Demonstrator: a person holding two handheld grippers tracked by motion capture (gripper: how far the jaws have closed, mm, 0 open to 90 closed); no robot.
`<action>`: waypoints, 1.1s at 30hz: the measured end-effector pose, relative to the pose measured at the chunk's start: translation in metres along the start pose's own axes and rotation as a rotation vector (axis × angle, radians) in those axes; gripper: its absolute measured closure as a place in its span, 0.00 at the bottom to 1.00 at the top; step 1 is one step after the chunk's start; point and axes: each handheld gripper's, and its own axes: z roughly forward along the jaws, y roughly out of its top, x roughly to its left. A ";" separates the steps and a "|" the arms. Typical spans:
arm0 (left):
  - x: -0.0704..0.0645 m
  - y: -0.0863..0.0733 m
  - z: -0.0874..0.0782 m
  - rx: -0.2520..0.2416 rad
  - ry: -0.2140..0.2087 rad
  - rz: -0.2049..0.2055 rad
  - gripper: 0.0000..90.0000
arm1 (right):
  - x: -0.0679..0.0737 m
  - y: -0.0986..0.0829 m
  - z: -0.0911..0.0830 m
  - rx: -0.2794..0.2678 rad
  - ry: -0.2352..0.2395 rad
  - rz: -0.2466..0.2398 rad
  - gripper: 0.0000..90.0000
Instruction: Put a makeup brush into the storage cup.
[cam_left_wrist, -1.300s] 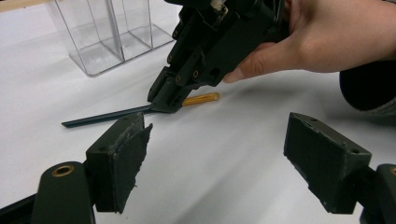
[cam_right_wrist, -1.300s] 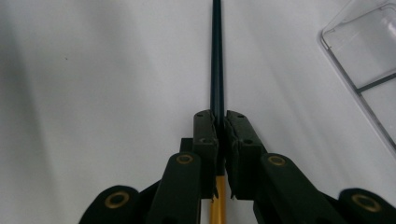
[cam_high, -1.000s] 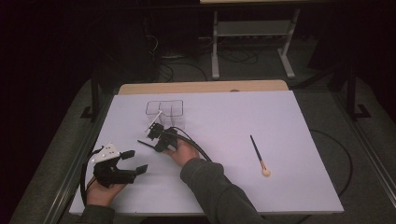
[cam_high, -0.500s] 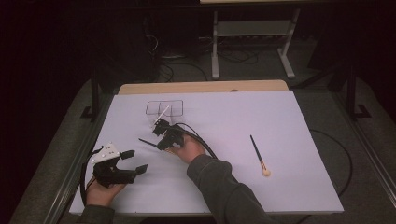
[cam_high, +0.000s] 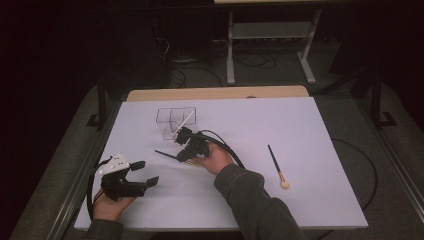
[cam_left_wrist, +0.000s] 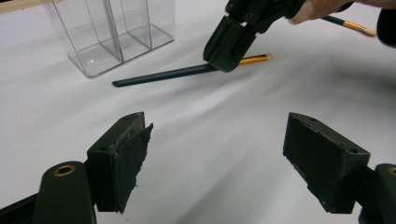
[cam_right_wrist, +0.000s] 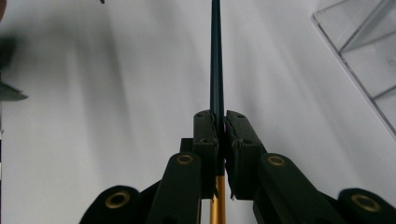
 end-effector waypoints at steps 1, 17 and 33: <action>0.000 0.000 0.000 0.001 0.000 0.002 0.23 | 0.000 -0.002 -0.003 -0.002 0.005 -0.002 0.92; -0.007 0.005 0.006 0.013 -0.030 0.036 0.25 | 0.011 -0.029 -0.031 0.008 0.043 -0.057 0.92; -0.017 0.016 0.012 0.028 -0.087 0.079 0.29 | 0.018 -0.057 -0.062 -0.002 0.067 -0.099 0.92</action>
